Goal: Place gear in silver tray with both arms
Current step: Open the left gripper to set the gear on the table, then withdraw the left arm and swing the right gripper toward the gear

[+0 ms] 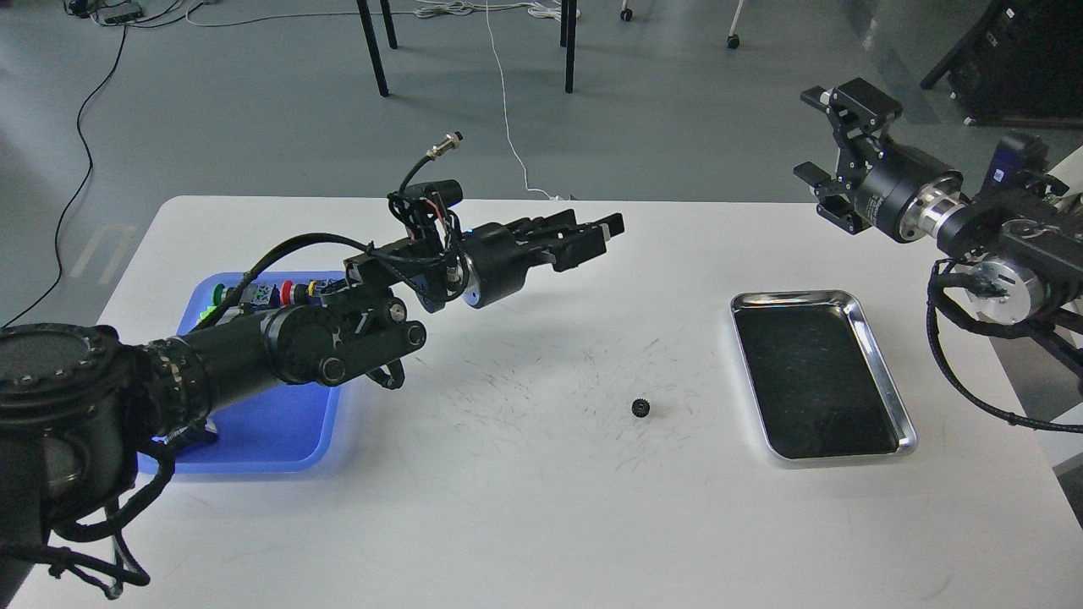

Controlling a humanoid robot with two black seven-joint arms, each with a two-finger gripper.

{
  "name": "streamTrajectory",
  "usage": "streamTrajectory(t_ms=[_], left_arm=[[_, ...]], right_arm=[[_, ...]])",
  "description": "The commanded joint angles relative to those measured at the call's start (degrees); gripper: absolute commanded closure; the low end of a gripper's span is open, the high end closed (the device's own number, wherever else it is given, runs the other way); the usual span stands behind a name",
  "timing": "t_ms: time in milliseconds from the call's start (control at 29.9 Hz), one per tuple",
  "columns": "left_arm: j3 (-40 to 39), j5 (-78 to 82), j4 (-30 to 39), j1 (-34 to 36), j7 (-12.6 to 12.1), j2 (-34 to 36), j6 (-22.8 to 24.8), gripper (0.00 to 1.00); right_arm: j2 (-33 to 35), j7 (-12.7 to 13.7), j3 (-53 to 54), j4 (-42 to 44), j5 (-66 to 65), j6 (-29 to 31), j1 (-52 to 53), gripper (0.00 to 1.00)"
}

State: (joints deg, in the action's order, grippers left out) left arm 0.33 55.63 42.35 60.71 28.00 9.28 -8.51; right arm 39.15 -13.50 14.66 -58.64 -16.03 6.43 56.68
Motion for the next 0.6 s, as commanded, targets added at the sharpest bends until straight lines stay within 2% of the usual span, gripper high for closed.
streamTrajectory(t_ms=[0, 234, 301, 401, 568], left_arm=[[-4.6, -6.7, -0.2, -1.2, 0.0, 3.2, 0.2, 0.02], [-6.1, -11.8, -0.7, -2.2, 0.0, 9.4, 1.0, 0.02], [-5.9, -11.8, -1.8, -2.3, 0.0, 10.2, 4.8, 0.02], [-5.9, -11.9, -6.2, -2.3, 0.0, 10.9, 12.5, 0.02], [-6.1, -12.1, -14.4, -2.1, 0.0, 10.8, 20.2, 0.02]], right_arm=[[0.5, -0.2, -0.1, -0.9, -1.8, 0.0, 0.2, 0.03], [4.2, -0.5, -0.2, -7.2, -17.2, 0.0, 1.1, 0.03], [4.3, -0.6, -1.8, -7.2, -18.5, 2.0, 1.8, 0.03], [4.4, -2.2, -5.6, -7.1, -18.8, 5.6, 5.4, 0.02], [4.4, -3.2, -12.1, -7.4, -19.5, 10.3, 11.1, 0.01]])
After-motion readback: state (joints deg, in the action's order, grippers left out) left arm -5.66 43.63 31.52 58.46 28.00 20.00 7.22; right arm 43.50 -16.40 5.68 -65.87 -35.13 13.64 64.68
